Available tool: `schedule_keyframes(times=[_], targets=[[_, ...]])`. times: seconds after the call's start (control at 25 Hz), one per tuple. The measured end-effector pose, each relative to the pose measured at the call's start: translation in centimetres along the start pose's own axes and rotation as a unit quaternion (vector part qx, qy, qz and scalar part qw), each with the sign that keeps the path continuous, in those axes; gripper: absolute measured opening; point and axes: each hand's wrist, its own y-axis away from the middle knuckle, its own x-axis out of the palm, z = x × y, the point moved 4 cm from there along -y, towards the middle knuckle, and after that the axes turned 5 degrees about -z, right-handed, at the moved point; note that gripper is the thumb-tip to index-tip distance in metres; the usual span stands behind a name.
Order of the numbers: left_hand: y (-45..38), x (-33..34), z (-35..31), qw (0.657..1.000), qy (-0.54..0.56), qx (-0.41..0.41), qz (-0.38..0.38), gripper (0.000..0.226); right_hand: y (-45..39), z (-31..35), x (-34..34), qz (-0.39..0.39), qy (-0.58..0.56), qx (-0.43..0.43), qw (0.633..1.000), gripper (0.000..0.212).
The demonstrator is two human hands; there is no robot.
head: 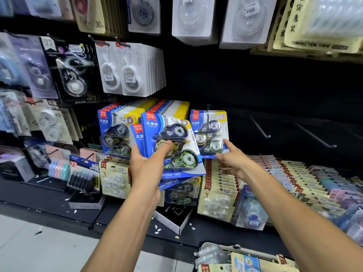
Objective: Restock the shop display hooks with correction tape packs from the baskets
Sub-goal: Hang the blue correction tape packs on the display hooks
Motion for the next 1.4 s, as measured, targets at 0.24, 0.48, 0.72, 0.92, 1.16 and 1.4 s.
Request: schedule_keyframes(times=[0.24,0.48,0.72,0.92,1.16,1.4], targets=[[0.0,1.1,0.5,0.999,0.006,-0.018,0.032,0.082,4.3,-0.2,-0.7,-0.016,0.000,-0.057,0.998,0.042],[1.0,2.5,1.0,0.997,0.009,-0.021,0.067,0.067,9.3,2.2,0.5,0.095,-0.014,-0.177,0.979,0.026],[0.4,2.0,0.8,0.999,0.012,0.005,0.033,0.048,7.3,0.0,-2.9,-0.017,-0.152,-0.065,0.986,0.026],[-0.7,0.5,-0.6,0.997,0.059,0.040,-0.036,0.043,8.0,-1.0,-4.5,-0.082,-0.065,-0.138,0.985,0.022],[-0.6,0.3,-0.7,0.995,0.067,0.022,-0.066,0.032,8.9,-1.3,-3.4,-0.139,0.065,-0.238,0.959,0.024],[-0.5,0.3,-0.9,0.996,0.057,0.016,-0.070,0.031,9.4,-2.6,-3.5,-0.152,-0.040,-0.198,0.967,0.022]])
